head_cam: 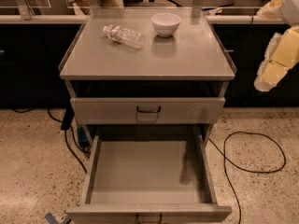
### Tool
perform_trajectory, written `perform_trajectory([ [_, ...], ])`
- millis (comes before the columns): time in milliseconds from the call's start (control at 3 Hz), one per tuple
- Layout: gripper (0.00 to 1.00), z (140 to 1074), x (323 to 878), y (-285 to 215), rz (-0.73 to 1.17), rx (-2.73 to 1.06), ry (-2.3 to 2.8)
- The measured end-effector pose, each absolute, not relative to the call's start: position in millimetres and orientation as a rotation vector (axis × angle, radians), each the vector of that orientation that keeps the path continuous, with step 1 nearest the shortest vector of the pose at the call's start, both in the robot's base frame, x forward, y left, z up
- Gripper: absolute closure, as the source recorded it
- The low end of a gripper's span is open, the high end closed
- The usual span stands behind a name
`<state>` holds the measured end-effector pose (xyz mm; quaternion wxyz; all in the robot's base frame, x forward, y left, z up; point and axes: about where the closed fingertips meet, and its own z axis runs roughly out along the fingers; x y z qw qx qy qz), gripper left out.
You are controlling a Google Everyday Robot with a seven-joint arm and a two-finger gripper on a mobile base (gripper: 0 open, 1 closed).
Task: Close middle drawer
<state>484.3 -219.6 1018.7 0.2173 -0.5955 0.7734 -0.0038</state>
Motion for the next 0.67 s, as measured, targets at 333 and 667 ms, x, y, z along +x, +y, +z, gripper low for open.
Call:
perform_trajectory([
  [333, 0.00, 1020.8, 485.2, -219.1, -0.005, -1.657, 2.132],
  [667, 0.10, 1021.1, 485.4, -219.0, -0.004, -1.658, 2.130],
])
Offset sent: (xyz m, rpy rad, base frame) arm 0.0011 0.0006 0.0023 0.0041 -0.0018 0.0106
